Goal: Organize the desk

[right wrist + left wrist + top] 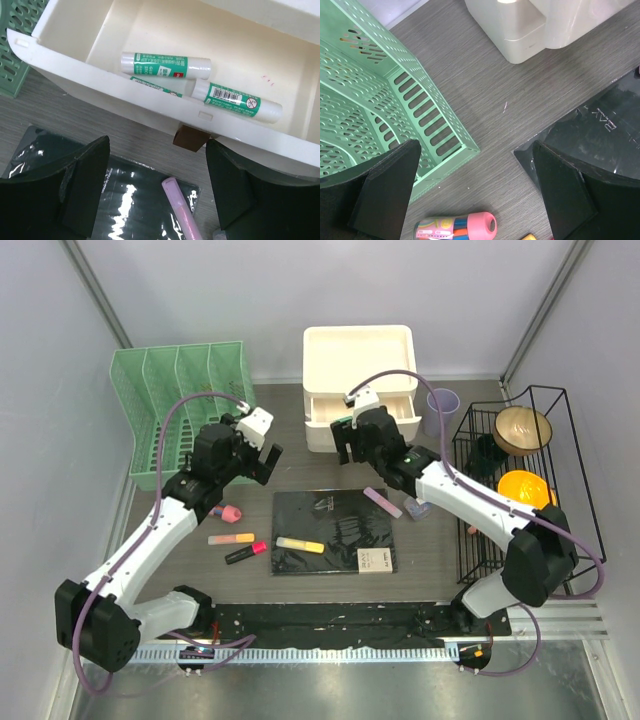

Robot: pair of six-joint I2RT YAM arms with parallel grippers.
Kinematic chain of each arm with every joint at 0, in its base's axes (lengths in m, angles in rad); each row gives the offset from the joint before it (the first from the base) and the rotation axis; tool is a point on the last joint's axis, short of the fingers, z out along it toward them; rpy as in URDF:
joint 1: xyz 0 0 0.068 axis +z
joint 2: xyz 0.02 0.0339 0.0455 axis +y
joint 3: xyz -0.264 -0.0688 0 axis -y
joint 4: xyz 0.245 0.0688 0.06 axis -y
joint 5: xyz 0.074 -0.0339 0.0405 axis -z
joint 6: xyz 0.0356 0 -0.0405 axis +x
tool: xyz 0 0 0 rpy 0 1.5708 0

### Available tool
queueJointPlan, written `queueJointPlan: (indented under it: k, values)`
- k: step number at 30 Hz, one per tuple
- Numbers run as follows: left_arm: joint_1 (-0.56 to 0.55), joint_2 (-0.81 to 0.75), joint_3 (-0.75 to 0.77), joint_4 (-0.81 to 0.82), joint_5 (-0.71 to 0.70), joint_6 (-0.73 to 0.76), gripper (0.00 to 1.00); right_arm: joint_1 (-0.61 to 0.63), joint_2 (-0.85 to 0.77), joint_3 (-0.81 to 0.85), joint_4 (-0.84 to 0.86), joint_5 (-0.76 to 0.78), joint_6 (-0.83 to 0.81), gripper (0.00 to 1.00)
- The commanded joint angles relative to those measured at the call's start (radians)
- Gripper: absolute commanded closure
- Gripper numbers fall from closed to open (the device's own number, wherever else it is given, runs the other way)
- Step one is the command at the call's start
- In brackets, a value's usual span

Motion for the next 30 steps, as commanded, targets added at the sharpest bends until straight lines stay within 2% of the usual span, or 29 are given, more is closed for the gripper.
queueJointPlan:
  k: [1, 11, 30]
  values:
    - [0.006, -0.022, -0.011, 0.067, -0.009, 0.002, 0.00, 0.012, 0.024, 0.067, 0.168, 0.092, 0.039, 0.18]
    - [0.008, -0.028, -0.026, 0.073, 0.001, -0.004, 0.00, 0.031, 0.090, 0.107, 0.220, 0.200, 0.101, 0.18]
    - [0.010, -0.037, -0.035, 0.055, 0.014, -0.001, 0.00, 0.032, 0.276, 0.295, 0.288, 0.272, -0.022, 0.18]
